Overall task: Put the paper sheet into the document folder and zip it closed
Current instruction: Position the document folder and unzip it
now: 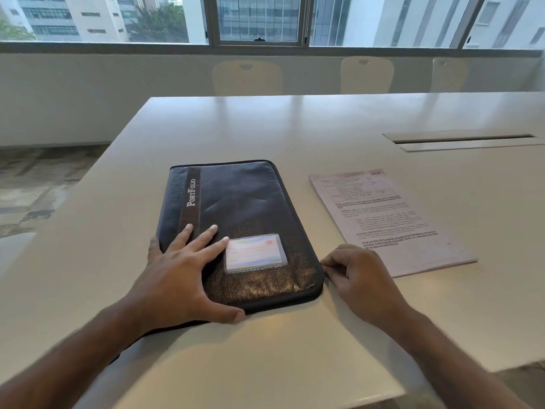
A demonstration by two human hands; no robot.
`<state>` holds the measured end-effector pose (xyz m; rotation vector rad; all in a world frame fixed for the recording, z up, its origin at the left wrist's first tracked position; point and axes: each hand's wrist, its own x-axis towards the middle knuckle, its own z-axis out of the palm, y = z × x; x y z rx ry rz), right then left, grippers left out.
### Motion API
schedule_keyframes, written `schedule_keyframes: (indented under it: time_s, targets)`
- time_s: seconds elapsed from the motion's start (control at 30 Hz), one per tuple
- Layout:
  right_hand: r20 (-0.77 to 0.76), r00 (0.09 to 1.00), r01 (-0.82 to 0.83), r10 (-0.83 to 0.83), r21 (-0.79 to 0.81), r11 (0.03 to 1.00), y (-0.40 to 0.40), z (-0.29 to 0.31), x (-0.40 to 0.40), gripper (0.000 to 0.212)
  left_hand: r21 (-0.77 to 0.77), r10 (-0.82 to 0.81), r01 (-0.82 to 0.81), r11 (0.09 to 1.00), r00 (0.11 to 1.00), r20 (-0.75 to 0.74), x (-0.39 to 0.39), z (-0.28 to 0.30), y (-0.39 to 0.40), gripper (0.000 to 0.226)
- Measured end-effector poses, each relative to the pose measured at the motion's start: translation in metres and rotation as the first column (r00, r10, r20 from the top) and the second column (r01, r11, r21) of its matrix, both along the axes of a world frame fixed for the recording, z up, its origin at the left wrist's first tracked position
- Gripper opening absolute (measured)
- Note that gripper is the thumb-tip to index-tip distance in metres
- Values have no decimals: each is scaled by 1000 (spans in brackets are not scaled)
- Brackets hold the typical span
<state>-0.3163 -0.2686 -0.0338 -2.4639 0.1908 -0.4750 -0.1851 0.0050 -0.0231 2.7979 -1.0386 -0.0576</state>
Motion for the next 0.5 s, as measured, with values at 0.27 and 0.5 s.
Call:
schedule_keyframes:
  time_s: [0.27, 0.5]
  targets:
    - [4, 998, 59, -59, 28, 998, 16, 0, -20, 17, -19, 4, -4, 1000, 1000, -8, 10, 6, -9, 139]
    - [-11, 998, 68, -68, 46, 997, 44, -3, -31, 14, -57, 9, -11, 998, 1000, -23, 9, 3, -8, 139]
